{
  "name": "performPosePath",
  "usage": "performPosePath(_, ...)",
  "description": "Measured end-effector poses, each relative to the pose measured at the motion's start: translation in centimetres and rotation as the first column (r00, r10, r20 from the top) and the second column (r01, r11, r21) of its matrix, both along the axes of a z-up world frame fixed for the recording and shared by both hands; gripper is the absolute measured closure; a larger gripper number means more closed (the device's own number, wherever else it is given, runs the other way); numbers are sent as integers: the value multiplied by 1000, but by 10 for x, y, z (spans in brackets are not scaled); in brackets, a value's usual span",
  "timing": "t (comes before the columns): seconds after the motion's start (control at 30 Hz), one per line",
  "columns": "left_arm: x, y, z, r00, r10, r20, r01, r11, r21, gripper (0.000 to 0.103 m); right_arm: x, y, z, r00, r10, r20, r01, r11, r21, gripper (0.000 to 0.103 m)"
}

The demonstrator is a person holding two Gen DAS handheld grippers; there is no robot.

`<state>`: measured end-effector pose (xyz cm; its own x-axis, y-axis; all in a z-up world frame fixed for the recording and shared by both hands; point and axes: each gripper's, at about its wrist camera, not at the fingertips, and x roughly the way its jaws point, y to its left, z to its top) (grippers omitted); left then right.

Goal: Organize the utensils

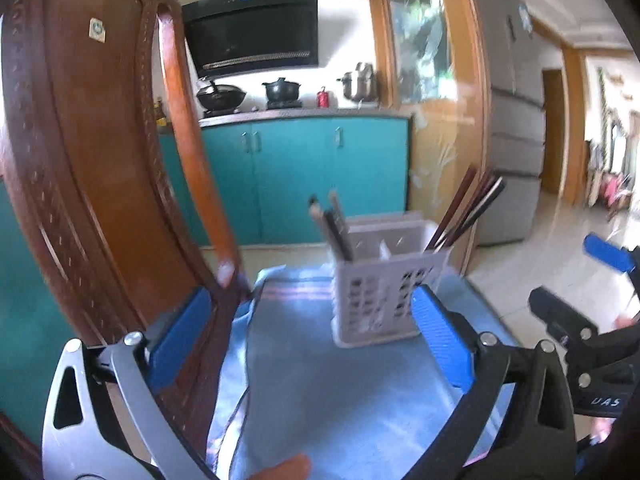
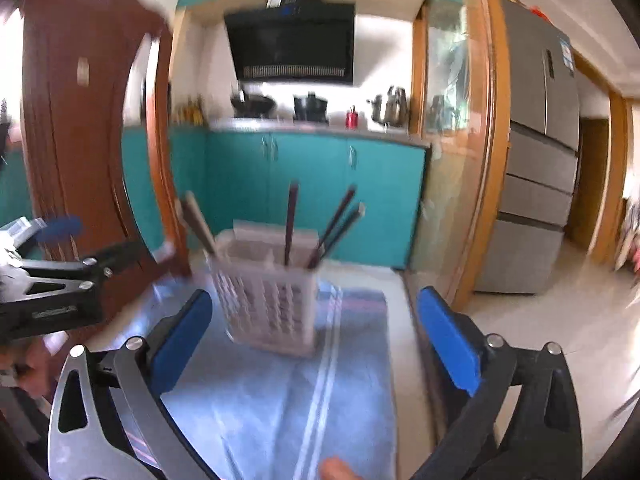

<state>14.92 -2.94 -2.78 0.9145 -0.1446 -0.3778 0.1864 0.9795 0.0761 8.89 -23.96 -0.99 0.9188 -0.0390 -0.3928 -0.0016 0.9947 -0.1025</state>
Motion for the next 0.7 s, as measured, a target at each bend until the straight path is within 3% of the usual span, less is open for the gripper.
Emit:
performPosePath(0.2,0,14,4,1000,31,2,-31,998,-62,3,-4,-11,-1,994,-96,46,95,995,26,3)
performPosePath(0.47,-3,16,6,999,33,21,-32,998,-51,3,1,-34,-11,994,-102,-25,105,981,163,3)
performPosePath(0.7,-5,15,4,999,37,29,-36,999,-33,3,2,-19,-16,997,-78,-24,80,992,94,3)
